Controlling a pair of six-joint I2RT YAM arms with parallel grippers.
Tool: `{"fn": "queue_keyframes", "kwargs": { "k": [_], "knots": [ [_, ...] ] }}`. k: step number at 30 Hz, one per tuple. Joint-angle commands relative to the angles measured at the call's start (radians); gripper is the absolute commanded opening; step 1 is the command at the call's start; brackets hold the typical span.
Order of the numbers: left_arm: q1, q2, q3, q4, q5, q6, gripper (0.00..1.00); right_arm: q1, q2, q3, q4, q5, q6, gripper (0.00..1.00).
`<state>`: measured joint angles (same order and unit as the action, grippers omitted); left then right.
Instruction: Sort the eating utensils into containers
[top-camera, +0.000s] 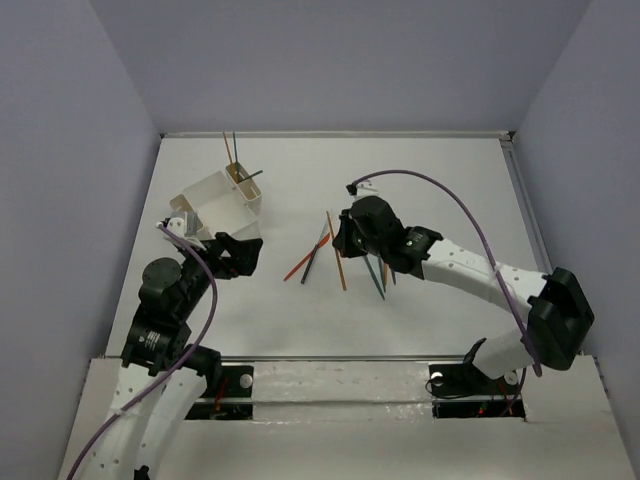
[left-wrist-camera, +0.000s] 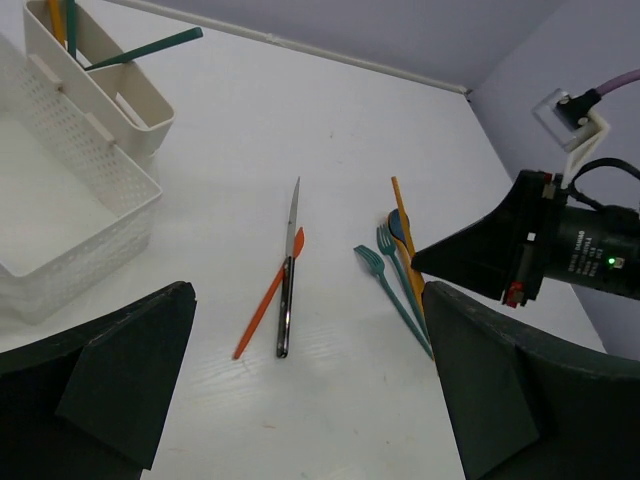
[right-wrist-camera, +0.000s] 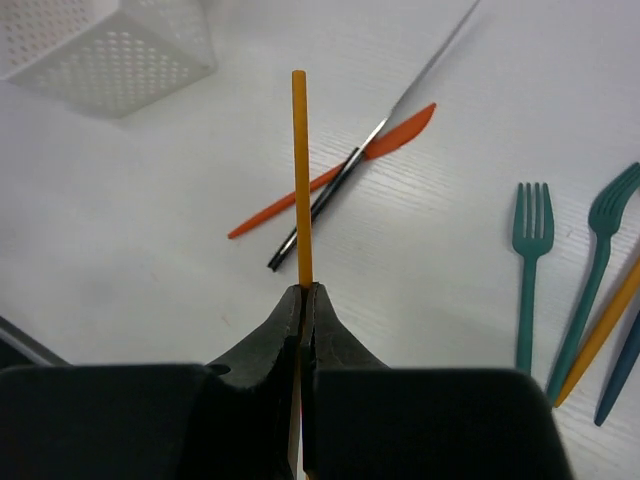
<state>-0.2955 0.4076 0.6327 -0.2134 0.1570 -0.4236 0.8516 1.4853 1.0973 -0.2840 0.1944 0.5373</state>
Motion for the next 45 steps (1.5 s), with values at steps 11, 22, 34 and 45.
{"fn": "queue_keyframes", "kwargs": {
  "k": [11,22,34,45],
  "knots": [
    [-0.005,-0.016,0.056,0.037,-0.148,0.052,0.99,0.021,-0.053,0.096,0.325,-0.102,-0.088,0.0],
    [-0.005,-0.108,0.097,0.075,-0.301,0.059,0.99,0.021,0.229,0.445,0.592,-0.124,-0.18,0.0],
    [-0.016,-0.13,0.058,0.095,-0.361,0.046,0.99,0.021,0.774,1.054,0.787,-0.043,-0.321,0.0],
    [-0.025,-0.109,0.061,0.094,-0.382,0.054,0.99,-0.006,1.095,1.402,0.778,-0.058,-0.384,0.0]
  ]
}}
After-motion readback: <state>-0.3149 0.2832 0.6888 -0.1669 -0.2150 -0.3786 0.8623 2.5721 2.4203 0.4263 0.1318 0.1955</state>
